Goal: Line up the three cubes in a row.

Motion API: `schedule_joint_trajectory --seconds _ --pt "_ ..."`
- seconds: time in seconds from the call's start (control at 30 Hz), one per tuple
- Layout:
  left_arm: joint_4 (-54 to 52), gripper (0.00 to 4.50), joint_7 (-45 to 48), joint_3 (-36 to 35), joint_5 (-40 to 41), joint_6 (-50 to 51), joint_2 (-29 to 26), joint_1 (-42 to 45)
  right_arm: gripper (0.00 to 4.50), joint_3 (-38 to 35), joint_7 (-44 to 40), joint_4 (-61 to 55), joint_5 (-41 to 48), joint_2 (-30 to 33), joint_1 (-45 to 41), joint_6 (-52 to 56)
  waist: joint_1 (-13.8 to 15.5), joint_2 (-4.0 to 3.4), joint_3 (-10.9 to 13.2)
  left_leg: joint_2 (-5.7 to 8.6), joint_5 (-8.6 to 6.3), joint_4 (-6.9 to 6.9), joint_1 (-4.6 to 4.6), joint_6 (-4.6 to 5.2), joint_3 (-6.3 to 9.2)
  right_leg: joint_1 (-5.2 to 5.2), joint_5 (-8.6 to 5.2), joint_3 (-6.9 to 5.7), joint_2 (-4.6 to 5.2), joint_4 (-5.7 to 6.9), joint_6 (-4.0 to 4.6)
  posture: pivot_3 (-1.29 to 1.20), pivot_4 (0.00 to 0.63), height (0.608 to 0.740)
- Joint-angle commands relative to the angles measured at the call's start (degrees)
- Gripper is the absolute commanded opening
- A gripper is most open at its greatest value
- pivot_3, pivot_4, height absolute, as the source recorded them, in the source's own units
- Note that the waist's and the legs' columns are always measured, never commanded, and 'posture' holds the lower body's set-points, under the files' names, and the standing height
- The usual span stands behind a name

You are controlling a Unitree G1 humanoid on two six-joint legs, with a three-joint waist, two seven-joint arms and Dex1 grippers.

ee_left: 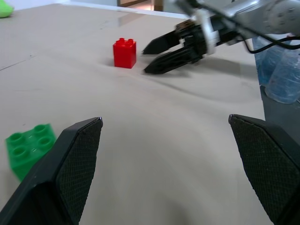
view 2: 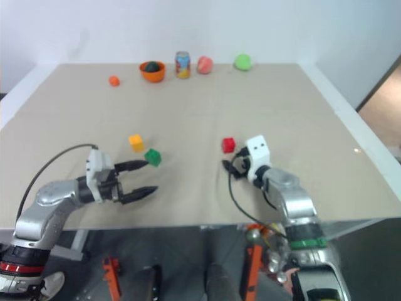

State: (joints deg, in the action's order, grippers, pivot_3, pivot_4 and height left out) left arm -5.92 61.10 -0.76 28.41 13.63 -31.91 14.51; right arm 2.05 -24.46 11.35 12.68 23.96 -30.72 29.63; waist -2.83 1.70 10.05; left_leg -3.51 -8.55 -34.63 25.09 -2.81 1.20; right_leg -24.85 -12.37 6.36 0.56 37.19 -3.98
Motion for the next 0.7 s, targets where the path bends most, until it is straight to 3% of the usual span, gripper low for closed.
schedule_joint_trajectory --seconds 0.03,0.4,0.43,0.47,0.7 --pt "-2.3 4.45 -0.3 0.1 -0.3 -1.5 0.6 0.8 4.5 -0.2 1.4 3.2 -2.0 -1.7 -3.8 -1.8 0.0 0.0 0.0 -0.01 0.0 0.0 0.0 0.0 0.01 0.0 0.0 0.0 -0.02 0.0 0.0 0.0 0.15 0.74" --pt "-2.2 4.45 -1.1 0.9 -2.0 -3.3 1.9 -0.3 4.5 -0.8 2.3 11.1 -5.3 -4.2 -8.6 -4.9 0.0 0.0 0.0 -0.01 0.0 -0.01 -0.01 0.01 0.02 0.02 0.02 0.0 -0.03 0.02 -0.01 0.0 0.15 0.74" --pt "-2.1 4.5 -1.3 0.9 -2.1 -3.4 2.0 -0.4 3.97 -0.9 2.1 11.4 -5.4 -4.0 -8.7 -5.2 0.0 0.0 0.0 -0.01 0.01 -0.01 -0.01 0.01 0.02 0.03 0.02 0.01 -0.03 0.02 -0.01 0.0 0.15 0.74" --pt "-2.1 4.5 -1.4 0.8 -2.1 -3.5 2.0 -0.4 3.83 -1.1 2.0 11.7 -5.4 -3.8 -8.7 -5.4 0.0 0.0 0.0 -0.01 0.0 -0.01 -0.01 0.01 0.02 0.03 0.02 0.0 -0.03 0.02 -0.01 0.0 0.15 0.74" --pt "-2.0 4.5 -0.4 -0.5 -0.7 -3.2 1.2 0.1 1.26 -1.8 0.1 12.2 -5.1 -2.5 -9.1 -6.2 0.0 0.0 0.0 -0.01 0.01 -0.02 -0.01 0.02 0.02 0.04 0.03 0.01 -0.03 0.03 -0.02 0.0 0.15 0.74"
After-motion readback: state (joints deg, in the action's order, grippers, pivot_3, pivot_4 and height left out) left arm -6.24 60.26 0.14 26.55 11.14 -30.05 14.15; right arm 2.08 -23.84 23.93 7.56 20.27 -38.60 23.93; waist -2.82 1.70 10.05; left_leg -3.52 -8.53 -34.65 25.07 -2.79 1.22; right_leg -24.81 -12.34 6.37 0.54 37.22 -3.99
